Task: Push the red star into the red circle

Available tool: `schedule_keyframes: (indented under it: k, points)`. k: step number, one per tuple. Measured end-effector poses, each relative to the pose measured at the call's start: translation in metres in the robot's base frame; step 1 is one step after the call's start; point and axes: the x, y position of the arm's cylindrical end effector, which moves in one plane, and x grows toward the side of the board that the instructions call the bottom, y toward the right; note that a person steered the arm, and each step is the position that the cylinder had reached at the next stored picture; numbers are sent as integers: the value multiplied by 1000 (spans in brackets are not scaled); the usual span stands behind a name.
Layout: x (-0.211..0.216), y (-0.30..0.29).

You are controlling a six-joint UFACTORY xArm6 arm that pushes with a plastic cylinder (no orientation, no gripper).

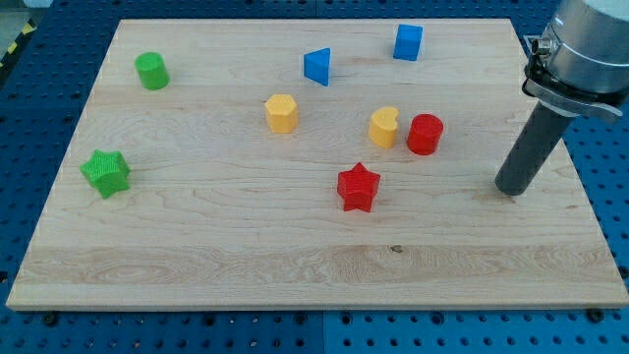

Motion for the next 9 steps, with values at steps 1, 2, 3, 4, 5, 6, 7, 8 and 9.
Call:
schedule_keyframes:
  k: [1, 2, 3, 4, 5, 6, 7, 8, 9]
  points:
    - [21, -15]
    - [29, -39]
    - [29, -52]
    - [36, -60]
    - [43, -73]
    - [44, -73]
    - [59, -92]
    - [61, -118]
    - [61, -139]
